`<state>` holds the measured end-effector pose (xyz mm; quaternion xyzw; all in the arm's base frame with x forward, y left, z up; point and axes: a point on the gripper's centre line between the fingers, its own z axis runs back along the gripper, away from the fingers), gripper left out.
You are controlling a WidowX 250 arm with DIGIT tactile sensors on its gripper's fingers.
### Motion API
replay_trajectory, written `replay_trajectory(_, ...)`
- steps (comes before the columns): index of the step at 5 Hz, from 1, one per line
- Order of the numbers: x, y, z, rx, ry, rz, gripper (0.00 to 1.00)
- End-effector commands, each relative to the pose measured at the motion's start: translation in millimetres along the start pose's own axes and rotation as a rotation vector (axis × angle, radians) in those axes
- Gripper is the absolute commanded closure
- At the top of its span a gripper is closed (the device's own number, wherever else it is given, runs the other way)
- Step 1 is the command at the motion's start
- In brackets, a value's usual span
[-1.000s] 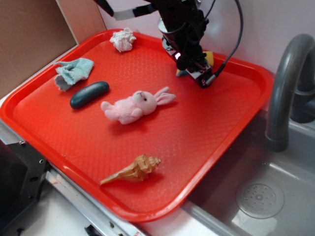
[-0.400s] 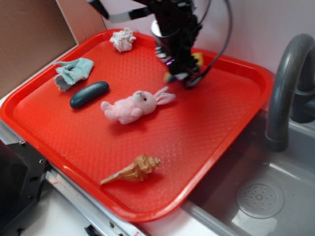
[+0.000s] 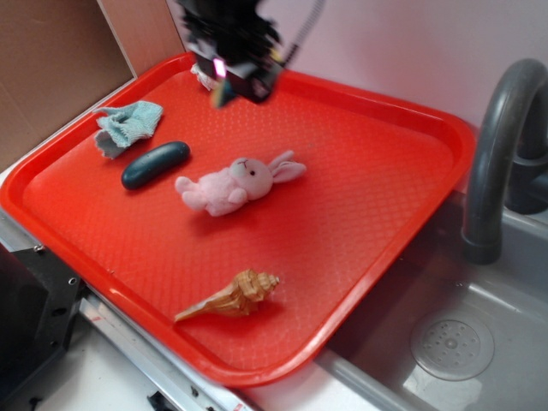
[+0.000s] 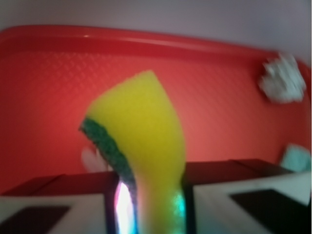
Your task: Grab the green sponge.
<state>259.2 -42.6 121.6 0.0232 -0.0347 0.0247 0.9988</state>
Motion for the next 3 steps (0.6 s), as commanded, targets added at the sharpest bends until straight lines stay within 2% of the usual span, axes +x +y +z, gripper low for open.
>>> replay_trajectory(1, -63.8, 17.7, 66.0, -0.192, 0.003, 0.093, 1.00)
replay_trajectory(2, -75.1, 19.0, 67.9, -0.190, 0.003, 0.125, 1.00)
replay_trajectory(3, -71.3, 24.9, 65.1, -0.159, 0.034, 0.112, 1.00)
